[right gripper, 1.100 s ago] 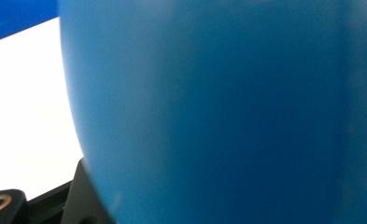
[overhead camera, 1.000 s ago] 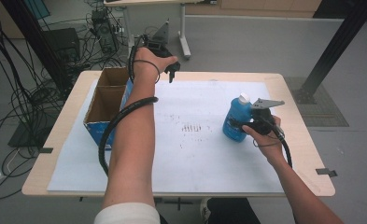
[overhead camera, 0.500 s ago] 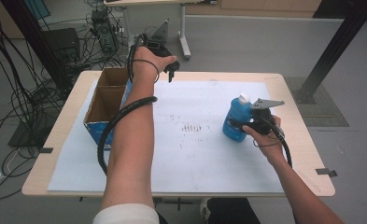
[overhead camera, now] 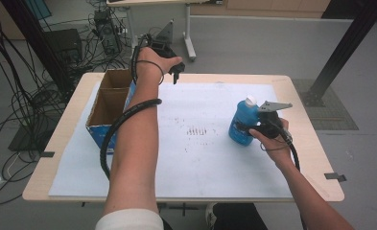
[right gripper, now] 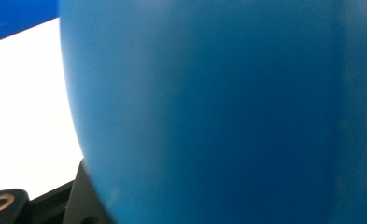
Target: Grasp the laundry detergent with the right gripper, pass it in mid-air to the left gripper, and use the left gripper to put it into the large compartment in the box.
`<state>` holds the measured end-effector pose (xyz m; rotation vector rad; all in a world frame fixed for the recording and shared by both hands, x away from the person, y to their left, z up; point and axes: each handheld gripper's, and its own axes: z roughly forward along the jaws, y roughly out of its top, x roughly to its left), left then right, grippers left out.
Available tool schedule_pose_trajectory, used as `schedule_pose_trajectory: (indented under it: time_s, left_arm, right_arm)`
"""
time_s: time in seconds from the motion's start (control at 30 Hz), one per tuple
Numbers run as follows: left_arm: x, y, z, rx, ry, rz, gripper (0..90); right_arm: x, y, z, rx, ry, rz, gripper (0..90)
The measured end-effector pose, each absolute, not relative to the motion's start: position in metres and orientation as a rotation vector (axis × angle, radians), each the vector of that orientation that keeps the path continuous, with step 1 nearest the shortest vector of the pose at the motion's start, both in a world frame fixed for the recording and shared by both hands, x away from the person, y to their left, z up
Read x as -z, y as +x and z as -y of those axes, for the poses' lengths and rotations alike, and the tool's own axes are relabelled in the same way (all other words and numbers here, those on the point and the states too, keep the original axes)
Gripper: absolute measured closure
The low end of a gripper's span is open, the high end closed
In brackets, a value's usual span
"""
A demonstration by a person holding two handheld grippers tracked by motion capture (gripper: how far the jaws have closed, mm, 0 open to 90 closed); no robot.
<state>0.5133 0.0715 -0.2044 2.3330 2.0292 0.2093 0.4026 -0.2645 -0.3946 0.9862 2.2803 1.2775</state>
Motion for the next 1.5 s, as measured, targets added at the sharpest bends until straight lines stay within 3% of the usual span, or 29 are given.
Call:
schedule_pose_trajectory:
  time_s: [1.5]
  left_arm:
    - [0.201,0.5118,-0.0727,-0.221,2.328,-2.031,6.5]
  right_arm:
    - [0.395,0.4004,0.2635,-1.273,1.005,-2.256,44.7]
